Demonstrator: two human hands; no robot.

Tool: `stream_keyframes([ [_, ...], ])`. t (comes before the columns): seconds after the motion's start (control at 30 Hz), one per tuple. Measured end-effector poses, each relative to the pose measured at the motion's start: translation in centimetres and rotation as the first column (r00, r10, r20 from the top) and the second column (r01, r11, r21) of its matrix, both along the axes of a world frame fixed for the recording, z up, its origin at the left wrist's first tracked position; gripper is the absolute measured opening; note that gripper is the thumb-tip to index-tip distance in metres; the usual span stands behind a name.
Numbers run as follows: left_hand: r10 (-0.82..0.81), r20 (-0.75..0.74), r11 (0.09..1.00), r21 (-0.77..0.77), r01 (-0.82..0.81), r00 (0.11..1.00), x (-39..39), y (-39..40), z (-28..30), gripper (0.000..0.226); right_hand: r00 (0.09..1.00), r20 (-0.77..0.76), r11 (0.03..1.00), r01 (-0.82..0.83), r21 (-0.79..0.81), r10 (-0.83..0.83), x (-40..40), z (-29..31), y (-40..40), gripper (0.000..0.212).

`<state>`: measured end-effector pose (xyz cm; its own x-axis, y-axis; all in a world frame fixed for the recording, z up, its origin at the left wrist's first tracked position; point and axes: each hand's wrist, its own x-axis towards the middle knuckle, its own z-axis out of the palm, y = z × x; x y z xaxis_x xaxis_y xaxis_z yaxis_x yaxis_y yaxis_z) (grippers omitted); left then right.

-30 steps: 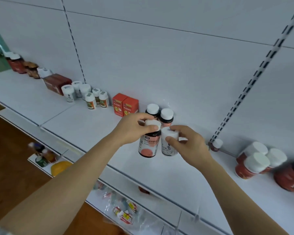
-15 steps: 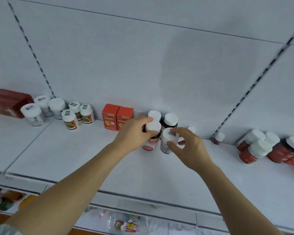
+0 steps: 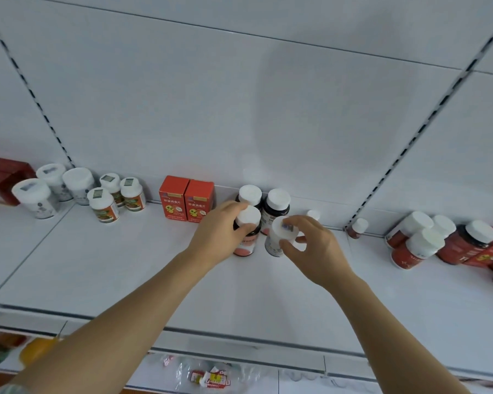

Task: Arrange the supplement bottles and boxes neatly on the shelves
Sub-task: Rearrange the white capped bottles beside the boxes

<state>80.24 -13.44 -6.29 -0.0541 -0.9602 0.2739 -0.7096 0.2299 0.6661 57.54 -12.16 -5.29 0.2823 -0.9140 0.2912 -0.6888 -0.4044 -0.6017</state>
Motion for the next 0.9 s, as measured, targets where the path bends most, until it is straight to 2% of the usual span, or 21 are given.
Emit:
stream_keyframes([
  [0.3,0.012,0.059,0.999,-0.036,-0.01,0.998,-0.6,0.5,-0.1,0.045,0.999,-0.02,0.999,-0.036,-0.005,0.036,-0.2,0.2,0.0,0.034],
  [0.47,-0.007,0.106,0.998,-0.067,0.014,0.994,-0.1,1.4,1.0,0.051,0.997,-0.058,0.995,-0.048,-0.087,0.043,-0.4,1.2,0.5,0.033],
  [0.67,0.175,0.277,0.965,-0.241,-0.108,0.945,1.6,4.3,2.0,0.046,0.998,-0.016,0.976,-0.068,-0.207,0.066,1.2,1.8,1.7,0.033],
  [0.9,0.313,0.362,0.938,-0.263,-0.226,0.878,6.6,9.4,2.2,0.045,0.98,0.004,0.95,-0.193,-0.245,0.2,7.1,2.1,3.6,0.035],
])
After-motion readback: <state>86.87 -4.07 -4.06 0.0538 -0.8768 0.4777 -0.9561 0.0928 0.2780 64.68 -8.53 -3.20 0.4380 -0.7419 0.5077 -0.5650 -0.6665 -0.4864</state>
